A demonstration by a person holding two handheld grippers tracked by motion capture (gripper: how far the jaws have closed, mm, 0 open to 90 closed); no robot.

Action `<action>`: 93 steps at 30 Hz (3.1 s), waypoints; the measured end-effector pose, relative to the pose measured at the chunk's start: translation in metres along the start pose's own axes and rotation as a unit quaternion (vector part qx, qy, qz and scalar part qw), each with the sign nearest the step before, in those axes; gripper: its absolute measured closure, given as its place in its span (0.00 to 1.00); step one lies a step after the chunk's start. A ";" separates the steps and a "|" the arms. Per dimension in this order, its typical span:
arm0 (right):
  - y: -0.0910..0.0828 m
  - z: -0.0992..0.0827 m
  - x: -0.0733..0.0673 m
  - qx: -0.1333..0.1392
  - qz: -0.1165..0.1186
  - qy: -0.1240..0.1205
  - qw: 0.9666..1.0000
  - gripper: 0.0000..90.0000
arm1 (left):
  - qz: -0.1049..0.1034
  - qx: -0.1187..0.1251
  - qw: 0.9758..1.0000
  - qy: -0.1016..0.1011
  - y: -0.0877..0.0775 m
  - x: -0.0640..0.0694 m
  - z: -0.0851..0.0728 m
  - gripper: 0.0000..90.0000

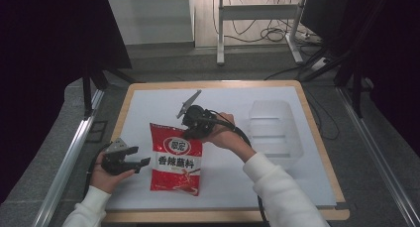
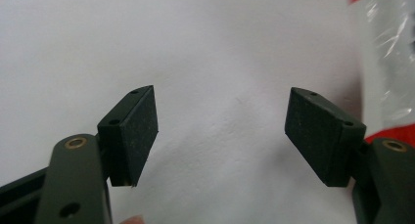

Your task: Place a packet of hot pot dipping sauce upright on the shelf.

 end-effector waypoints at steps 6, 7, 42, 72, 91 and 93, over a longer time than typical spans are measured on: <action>-0.023 0.011 -0.005 0.029 -0.022 -0.012 0.999 0.99 | 0.000 -0.001 1.000 -0.003 0.001 -0.001 -0.001 0.31; -0.026 0.012 -0.005 0.027 -0.024 -0.014 0.999 0.99 | 0.000 -0.002 1.000 -0.002 0.001 -0.001 -0.001 0.31; -0.097 0.002 0.012 0.030 -0.075 -0.018 0.997 0.99 | -0.004 -0.008 1.000 0.000 0.005 0.001 -0.003 0.31; -0.168 -0.052 0.061 0.038 -0.135 0.034 0.989 0.99 | -0.005 -0.014 1.000 -0.003 0.007 0.001 -0.004 0.31; -0.202 -0.087 0.086 0.052 -0.155 0.068 0.984 0.99 | -0.003 -0.018 1.000 0.000 0.009 0.001 -0.005 0.31; -0.205 -0.091 0.089 0.054 -0.157 0.073 0.983 0.99 | -0.003 -0.017 1.000 0.000 0.009 0.001 -0.005 0.31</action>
Point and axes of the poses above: each handheld gripper's, and its own axes: y roughly forward along the jaws, z roughly out of its top, x roughly to its right, the point moved 9 cm from there along y, roughly forward along the jaws, and after that the axes turned 4 degrees about -x, right-handed, at the moved point
